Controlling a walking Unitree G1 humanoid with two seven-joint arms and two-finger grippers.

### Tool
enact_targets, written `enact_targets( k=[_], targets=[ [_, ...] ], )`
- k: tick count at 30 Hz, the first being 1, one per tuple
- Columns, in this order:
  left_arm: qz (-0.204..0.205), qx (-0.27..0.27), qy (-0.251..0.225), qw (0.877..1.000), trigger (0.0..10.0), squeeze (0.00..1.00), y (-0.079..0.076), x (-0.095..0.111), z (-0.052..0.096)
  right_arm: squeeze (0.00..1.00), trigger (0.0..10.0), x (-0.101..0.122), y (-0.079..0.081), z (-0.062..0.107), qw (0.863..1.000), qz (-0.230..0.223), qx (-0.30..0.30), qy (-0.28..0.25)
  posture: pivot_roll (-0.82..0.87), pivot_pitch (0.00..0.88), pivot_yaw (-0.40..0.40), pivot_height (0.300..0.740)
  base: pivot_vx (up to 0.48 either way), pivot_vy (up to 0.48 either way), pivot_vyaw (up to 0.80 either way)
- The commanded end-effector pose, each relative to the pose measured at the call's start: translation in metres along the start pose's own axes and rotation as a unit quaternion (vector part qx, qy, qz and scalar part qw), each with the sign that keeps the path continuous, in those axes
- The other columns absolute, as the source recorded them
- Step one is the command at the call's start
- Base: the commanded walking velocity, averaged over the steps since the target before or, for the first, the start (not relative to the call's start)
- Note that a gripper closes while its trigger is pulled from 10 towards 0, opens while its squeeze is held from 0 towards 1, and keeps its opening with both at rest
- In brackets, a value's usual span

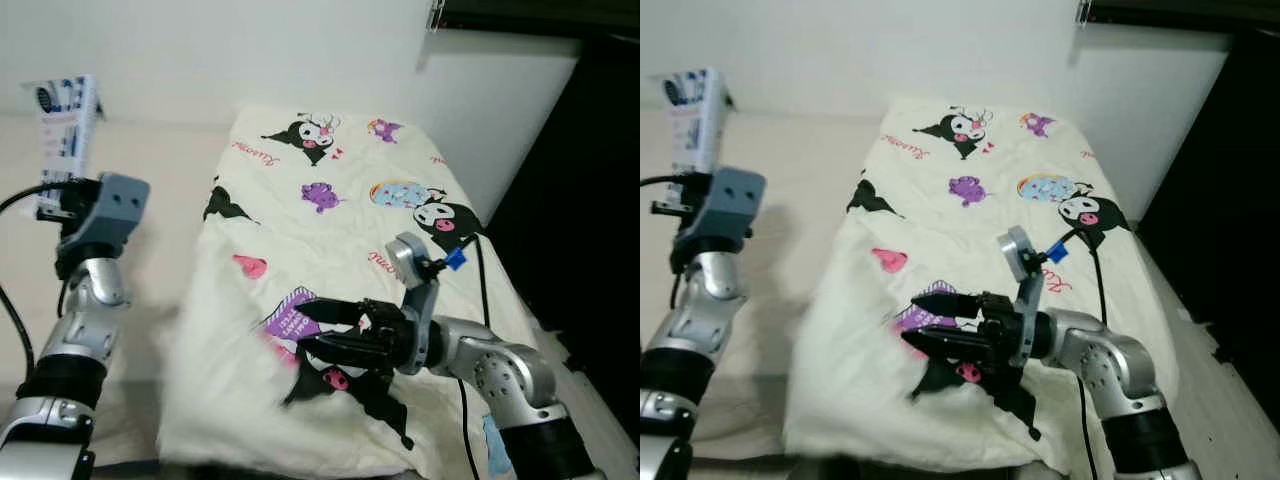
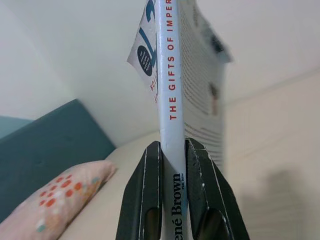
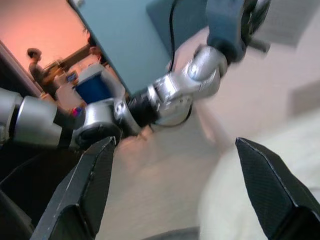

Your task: Clean up the room

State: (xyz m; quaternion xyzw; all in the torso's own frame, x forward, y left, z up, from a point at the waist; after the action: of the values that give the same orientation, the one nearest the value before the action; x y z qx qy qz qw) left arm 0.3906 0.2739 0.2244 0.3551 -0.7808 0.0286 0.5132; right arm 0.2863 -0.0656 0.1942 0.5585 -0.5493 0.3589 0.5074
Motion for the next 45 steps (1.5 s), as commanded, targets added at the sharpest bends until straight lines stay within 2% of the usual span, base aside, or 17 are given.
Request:
enact_targets(
  k=[1, 5, 13, 14, 15, 16, 17, 18, 19, 20, 22, 23, 26, 28, 32, 40, 45],
  targets=[
    [0.01, -0.003, -0.031, 0.999, 0.0, 0.0, -0.005, 0.02, -0.005, 0.0, 10.0, 0.009, -0.02, 0.009, 0.998, 0.029, -0.063, -0.01, -0.06, 0.025, -0.049, 0.432, 0.0, 0.0, 0.0],
    [0.015, -0.02, -0.046, 0.999, 0.0, 0.0, -0.014, 0.033, -0.004, 0.0, 10.0, 0.016, -0.091, 0.042, 0.954, 0.042, -0.297, -0.022, -0.05, 0.027, -0.047, 0.432, 0.0, 0.0, 0.0],
    [0.022, -0.044, -0.053, 0.997, 0.0, 0.0, -0.02, 0.039, -0.001, 0.0, 10.0, 0.029, -0.1, 0.061, 0.933, 0.036, -0.35, -0.076, -0.04, 0.03, -0.044, 0.447, 0.0, 0.0, 0.0],
    [0.053, -0.082, -0.036, 0.995, 0.1, 0.0, -0.032, 0.038, 0.002, 0.0, 10.0, 0.03, -0.099, 0.063, 0.931, 0.033, -0.354, -0.085, -0.04, 0.03, -0.042, 0.452, 0.0, 0.0, 0.0],
    [0.15, -0.117, 0.04, 0.981, 2.7, 0.0, -0.049, 0.025, 0.008, 0.0, 10.0, 0.032, -0.098, 0.066, 0.928, 0.035, -0.36, -0.094, -0.03, 0.03, -0.043, 0.457, 0.0, 0.0, 0.0],
    [0.224, -0.142, 0.09, 0.96, 2.7, 0.0, -0.063, 0.019, 0.015, 0.0, 10.0, 0.034, -0.099, 0.068, 0.925, 0.035, -0.364, -0.101, -0.03, 0.03, -0.043, 0.462, 0.0, 0.0, 0.0],
    [0.224, -0.142, 0.09, 0.96, 2.7, 0.0, -0.063, 0.019, 0.015, 0.0, 10.0, 0.034, -0.099, 0.068, 0.925, 0.035, -0.364, -0.101, -0.03, 0.03, -0.043, 0.462, 0.0, 0.0, 0.0],
    [0.319, -0.167, 0.132, 0.924, 6.1, 0.0, -0.076, 0.018, 0.021, 0.0, 10.0, 0.035, -0.099, 0.07, 0.923, 0.038, -0.368, -0.104, -0.03, 0.03, -0.04, 0.467, 0.0, 0.0, 0.0],
    [0.319, -0.167, 0.132, 0.924, 6.1, 0.0, -0.076, 0.018, 0.021, 0.0, 10.0, 0.035, -0.099, 0.07, 0.923, 0.038, -0.368, -0.104, -0.03, 0.03, -0.04, 0.467, 0.0, 0.0, 0.0],
    [0.405, -0.207, 0.149, 0.878, 10.0, 0.0, -0.089, 0.028, 0.03, 0.0, 10.0, 0.039, -0.102, 0.077, 0.917, 0.042, -0.381, -0.116, -0.03, 0.03, -0.039, 0.472, 0.0, 0.0, 0.0],
    [0.509, -0.255, 0.163, 0.806, 10.0, 0.0, -0.101, 0.048, 0.039, 0.0, 10.0, 0.048, -0.106, 0.089, 0.907, 0.05, -0.397, -0.131, -0.03, 0.03, -0.039, 0.482, -0.442, 0.0, 0.0],
    [0.509, -0.255, 0.163, 0.806, 10.0, 0.0, -0.101, 0.048, 0.039, 0.0, 10.0, 0.048, -0.106, 0.089, 0.907, 0.05, -0.397, -0.131, -0.03, 0.03, -0.039, 0.482, -0.48, 0.0, 0.0],
    [0.611, -0.273, 0.148, 0.728, 10.0, 0.0, -0.092, 0.073, 0.036, 0.0, 10.0, 0.061, -0.104, 0.101, 0.903, 0.065, -0.398, -0.149, -0.03, 0.028, -0.042, 0.497, -0.467, 0.0, 0.0],
    [0.626, -0.272, 0.138, 0.718, 10.0, 0.0, -0.088, 0.077, 0.034, 0.0, 10.0, 0.062, -0.103, 0.102, 0.903, 0.066, -0.396, -0.152, -0.03, 0.028, -0.042, 0.502, 0.0, 0.0, 0.0],
    [0.725, -0.253, 0.074, 0.636, 10.0, 0.0, -0.055, 0.092, 0.019, 0.0, 10.0, 0.068, -0.097, 0.101, 0.906, 0.063, -0.381, -0.173, -0.04, 0.029, -0.045, 0.522, 0.0, 0.0, 0.0],
    [0.752, -0.284, 0.063, 0.591, 10.0, 0.0, -0.055, 0.105, 0.026, 0.0, 10.0, 0.06, -0.093, 0.088, 0.916, 0.052, -0.357, -0.174, -0.04, 0.02, -0.052, 0.547, 0.0, 0.0, 0.0],
    [0.746, -0.298, 0.09, 0.589, 10.0, 0.0, -0.072, 0.108, 0.035, 0.0, 10.0, 0.058, -0.093, 0.082, 0.92, 0.048, -0.347, -0.175, -0.04, 0.014, -0.054, 0.567, 0.0, 0.0, 0.0]
  ],
)
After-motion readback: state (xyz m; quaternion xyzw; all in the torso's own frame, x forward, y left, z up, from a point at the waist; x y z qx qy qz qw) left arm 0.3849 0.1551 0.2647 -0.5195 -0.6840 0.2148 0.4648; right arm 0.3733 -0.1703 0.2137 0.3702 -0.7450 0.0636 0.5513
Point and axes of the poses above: a point about 5 cm out from each wrist's last joint towards the gripper, its own z axis pointing back from the gripper into the wrist, its own x axis along the axis of the wrist's last joint, y = z × x, the point moved 5 cm from there along -z, pointing out of the wrist towards the gripper, and after that the axes turned 13 degrees about z, right-handed, at the moved point
